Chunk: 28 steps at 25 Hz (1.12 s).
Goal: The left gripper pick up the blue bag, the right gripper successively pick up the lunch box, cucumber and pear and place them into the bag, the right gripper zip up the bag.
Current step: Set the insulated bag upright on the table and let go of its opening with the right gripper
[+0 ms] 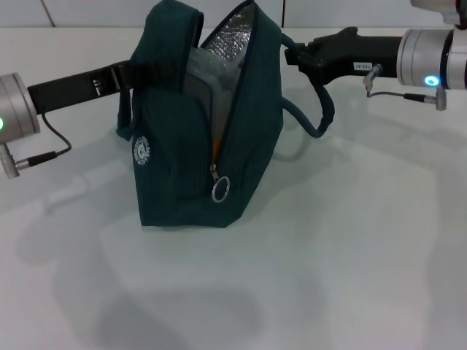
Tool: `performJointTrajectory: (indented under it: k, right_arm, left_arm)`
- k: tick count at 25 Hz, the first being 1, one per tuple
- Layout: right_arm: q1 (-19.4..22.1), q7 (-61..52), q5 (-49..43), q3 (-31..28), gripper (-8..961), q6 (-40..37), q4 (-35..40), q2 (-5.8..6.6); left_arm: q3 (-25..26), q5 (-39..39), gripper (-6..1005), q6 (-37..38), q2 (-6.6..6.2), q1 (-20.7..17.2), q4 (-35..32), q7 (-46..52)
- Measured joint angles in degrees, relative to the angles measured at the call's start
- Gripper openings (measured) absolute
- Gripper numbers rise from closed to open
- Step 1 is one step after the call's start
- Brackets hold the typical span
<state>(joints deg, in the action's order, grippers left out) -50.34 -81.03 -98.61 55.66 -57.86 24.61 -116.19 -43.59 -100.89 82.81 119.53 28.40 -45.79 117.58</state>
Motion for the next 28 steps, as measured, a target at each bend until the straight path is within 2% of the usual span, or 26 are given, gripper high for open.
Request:
performJointTrajectory:
  k: [5, 11, 16, 20, 25, 28]
  right_arm:
    - [0.9, -0.2, 2.2, 0.0, 76, -0.8, 0.6, 0.08]
    - [5.9, -2.3, 4.1, 0.1, 75, -4.9, 8.0, 0.27]
    - [12.4, -4.7, 4.3, 0.4, 74, -7.5, 16.6, 0.41]
    - [15.9, -6.7, 3.7, 1.3, 73, -10.9, 21.4, 0.79]
    - [19.9, -7.3, 3.7, 1.5, 72, -12.4, 25.1, 0.82]
    - [22.2, -7.5, 3.7, 1.5, 72, -13.4, 26.6, 1.08]
  left_arm:
    - [-0.6, 0.1, 31, 0.1, 0.0, -0.4, 0.0, -0.1]
    - [-1.5, 1.2, 32, 1.1, 0.09, -0.3, 0.4, -0.5]
    - [-9.6, 7.0, 32, 0.9, 0.21, 0.1, 2.6, -3.2]
    - [-16.5, 13.3, 32, 0.2, 0.24, 0.1, 4.6, -5.2]
    - [-22.5, 17.0, 31, -0.1, 0.64, 0.1, 5.7, -7.2]
    - [-27.0, 22.0, 31, -0.5, 0.66, 0.1, 6.5, -9.6]
